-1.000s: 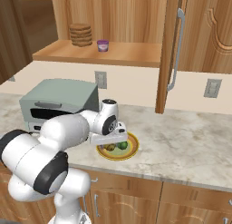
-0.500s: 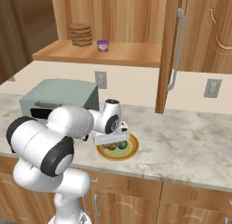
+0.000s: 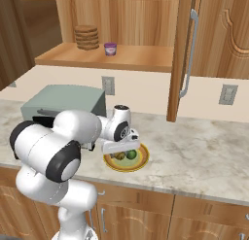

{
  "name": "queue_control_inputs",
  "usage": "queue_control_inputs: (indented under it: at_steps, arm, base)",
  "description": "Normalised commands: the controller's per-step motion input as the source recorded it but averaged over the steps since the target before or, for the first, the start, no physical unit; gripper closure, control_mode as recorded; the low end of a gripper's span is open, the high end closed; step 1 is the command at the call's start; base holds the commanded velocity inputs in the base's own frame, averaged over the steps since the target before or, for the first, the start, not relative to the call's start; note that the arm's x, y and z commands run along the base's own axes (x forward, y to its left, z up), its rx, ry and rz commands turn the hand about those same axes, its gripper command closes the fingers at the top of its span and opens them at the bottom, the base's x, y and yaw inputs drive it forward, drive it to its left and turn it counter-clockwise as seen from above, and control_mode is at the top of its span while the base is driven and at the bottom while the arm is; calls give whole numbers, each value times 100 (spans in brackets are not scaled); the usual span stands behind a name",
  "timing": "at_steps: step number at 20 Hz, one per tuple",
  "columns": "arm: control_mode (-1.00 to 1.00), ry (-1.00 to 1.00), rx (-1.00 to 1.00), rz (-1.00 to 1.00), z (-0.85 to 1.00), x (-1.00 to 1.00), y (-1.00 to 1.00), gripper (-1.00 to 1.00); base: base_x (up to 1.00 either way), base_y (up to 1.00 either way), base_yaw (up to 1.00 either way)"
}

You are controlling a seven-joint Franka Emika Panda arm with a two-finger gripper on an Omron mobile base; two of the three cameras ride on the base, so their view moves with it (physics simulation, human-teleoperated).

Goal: Pick the avocado and bread from the counter and place them on the plate. Then pick the jam from the cabinet and place it next to the plate. Lastly close the cabinet door.

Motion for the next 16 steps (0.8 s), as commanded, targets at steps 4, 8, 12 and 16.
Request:
queue_control_inputs:
  at_steps: [4, 8, 12, 16]
  arm:
    - [-100, 0, 0, 0, -1, -5, -32, -100]
    - [-100, 0, 0, 0, 0, -12, -10, -100]
    - [-100, 0, 0, 0, 5, -8, 0, -100]
    - [-100, 0, 0, 0, 24, -35, 0, -100]
  base:
    - [0, 0, 0]
    - [0, 0, 0]
    - [0, 0, 0]
    - [0, 0, 0]
